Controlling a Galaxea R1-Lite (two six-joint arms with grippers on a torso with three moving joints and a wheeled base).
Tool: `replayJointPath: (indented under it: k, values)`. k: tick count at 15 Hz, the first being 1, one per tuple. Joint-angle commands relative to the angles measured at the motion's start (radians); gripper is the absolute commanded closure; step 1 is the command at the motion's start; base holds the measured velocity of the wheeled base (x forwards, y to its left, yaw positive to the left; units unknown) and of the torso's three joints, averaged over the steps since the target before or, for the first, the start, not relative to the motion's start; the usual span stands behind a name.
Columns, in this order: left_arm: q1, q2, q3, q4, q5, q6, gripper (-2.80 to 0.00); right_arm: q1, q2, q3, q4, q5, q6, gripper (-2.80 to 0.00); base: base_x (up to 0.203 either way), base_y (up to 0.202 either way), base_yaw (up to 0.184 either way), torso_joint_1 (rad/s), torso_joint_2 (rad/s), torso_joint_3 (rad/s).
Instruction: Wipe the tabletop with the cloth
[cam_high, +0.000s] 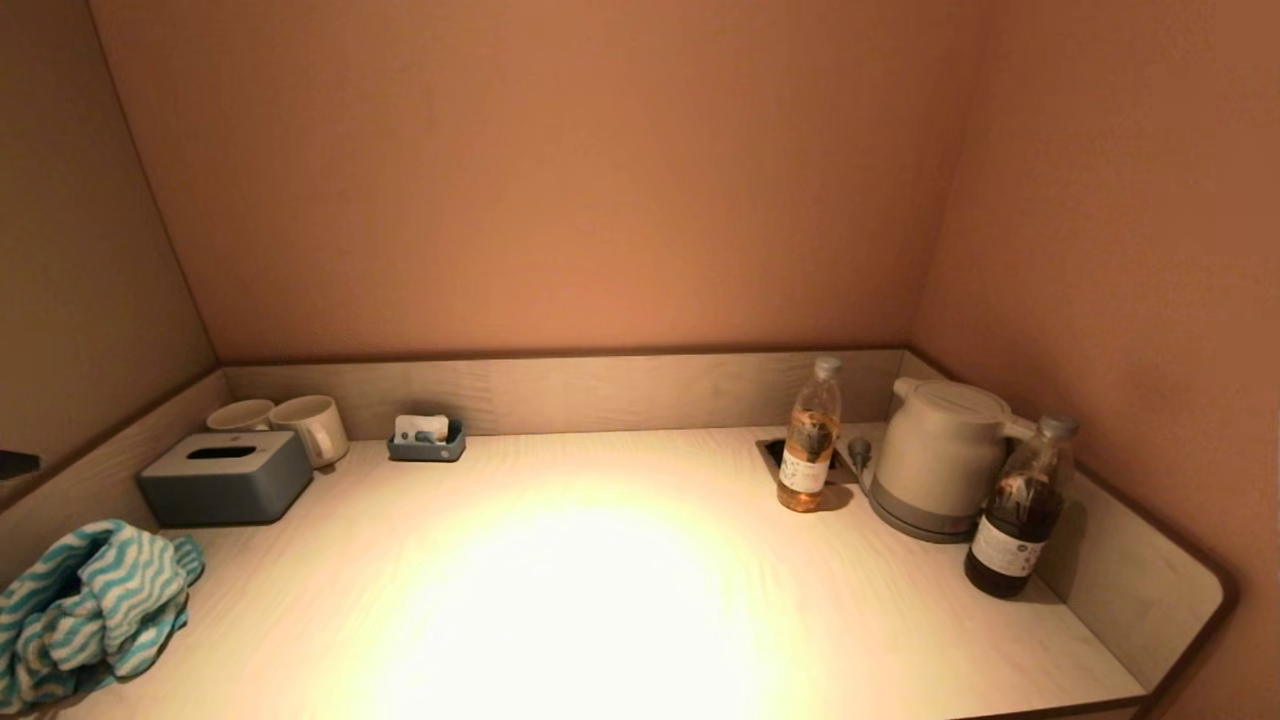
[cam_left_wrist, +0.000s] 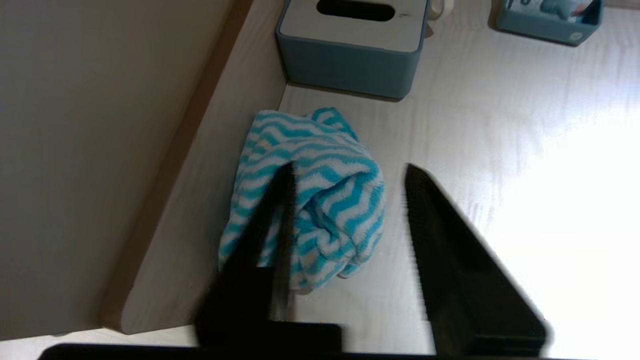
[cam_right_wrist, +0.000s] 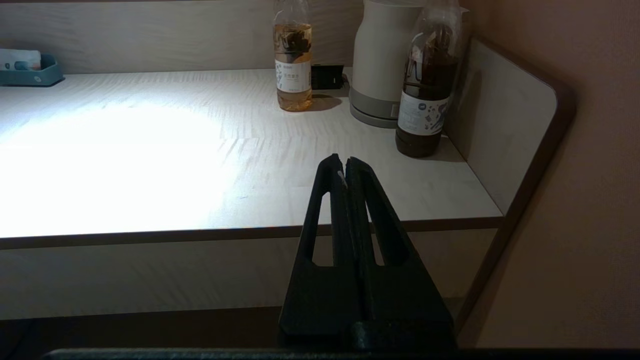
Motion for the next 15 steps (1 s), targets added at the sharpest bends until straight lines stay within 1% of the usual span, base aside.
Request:
replayJointPath:
  k: [1,4,7,9,11,14,15]
  values:
    - [0.000,-0.061,0.009,-0.001,-0.018,-0.009,0.00,0.000,0.000,0.000,0.000,0.000,0.000,0.00,0.000,0.000,0.000,0.000,0.00,0.000]
    - [0.000,-0.187,0.047,0.008,-0.122,-0.021,0.00,0.000,0.000,0.000,0.000,0.000,0.001,0.00,0.000,0.000,0.000,0.000,0.00,0.000]
    - [0.000,-0.357,0.107,0.020,-0.293,-0.031,0.00,0.000,0.000,0.000,0.000,0.000,-0.001,0.00,0.000,0.000,0.000,0.000,0.00,0.000]
    - [0.000,-0.452,0.146,0.035,-0.360,-0.036,0.00,0.000,0.000,0.000,0.000,0.000,-0.001,0.00,0.000,0.000,0.000,0.000,0.00,0.000]
    - [0.000,-0.548,0.178,0.041,-0.379,-0.050,0.00,0.000,0.000,0.000,0.000,0.000,0.001,0.00,0.000,0.000,0.000,0.000,0.00,0.000]
    - [0.001,-0.683,0.195,0.044,-0.378,-0.119,0.00,0.000,0.000,0.000,0.000,0.000,0.001,0.00,0.000,0.000,0.000,0.000,0.00,0.000]
    - [0.001,-0.726,0.196,0.045,-0.378,-0.128,0.00,0.000,0.000,0.000,0.000,0.000,0.000,0.00,0.000,0.000,0.000,0.000,0.00,0.000]
